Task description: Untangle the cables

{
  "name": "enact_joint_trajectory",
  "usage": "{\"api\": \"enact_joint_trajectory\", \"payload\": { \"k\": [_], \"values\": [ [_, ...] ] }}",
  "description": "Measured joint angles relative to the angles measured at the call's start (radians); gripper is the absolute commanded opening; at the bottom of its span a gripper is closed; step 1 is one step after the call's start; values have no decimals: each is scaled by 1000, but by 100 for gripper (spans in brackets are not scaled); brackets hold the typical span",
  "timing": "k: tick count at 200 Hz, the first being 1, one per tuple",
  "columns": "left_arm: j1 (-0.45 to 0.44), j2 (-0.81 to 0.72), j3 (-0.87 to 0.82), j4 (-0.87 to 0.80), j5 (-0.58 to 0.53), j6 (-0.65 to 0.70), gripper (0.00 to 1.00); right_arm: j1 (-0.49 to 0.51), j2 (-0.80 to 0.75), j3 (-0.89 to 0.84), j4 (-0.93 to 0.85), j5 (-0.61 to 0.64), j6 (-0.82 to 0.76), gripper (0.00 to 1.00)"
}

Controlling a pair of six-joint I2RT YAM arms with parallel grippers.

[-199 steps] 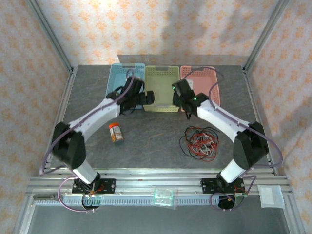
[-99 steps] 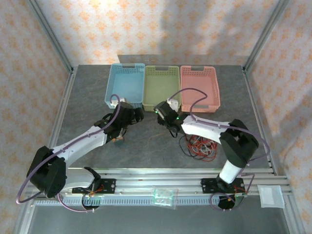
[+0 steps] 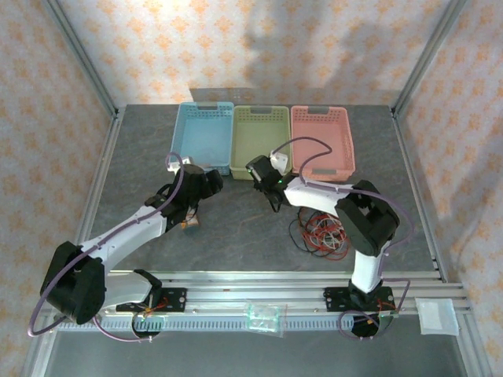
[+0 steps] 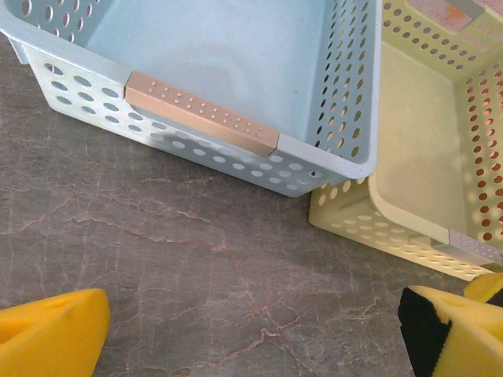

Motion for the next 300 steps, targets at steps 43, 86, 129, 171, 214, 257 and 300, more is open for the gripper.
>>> {"api": "enact_joint_trajectory", "payload": {
  "k": [43, 86, 129, 171, 214, 257, 300],
  "values": [
    [2, 0, -5, 0, 0, 0, 96, -8, 25, 28, -1, 1, -7, 35],
    [2, 0, -7, 0, 0, 0, 96, -12, 40, 40, -1, 4, -18, 36],
    [5, 0, -7, 0, 4, 0, 96, -20, 58, 62, -1, 10, -26, 36],
    [3, 0, -7, 0, 11, 20, 97, -22, 53, 63, -1, 8, -38, 41],
    [-105, 0, -6, 17, 9, 61, 97, -5, -175, -73, -17, 9, -58, 51],
    [-272, 38, -6, 123, 29, 62, 97, -2, -480, -281, -126, 37, 8, 54],
    [-426, 211, 11, 245, 60, 53, 93, -69, -591, -399, -303, -8, 40, 55]
  ]
}}
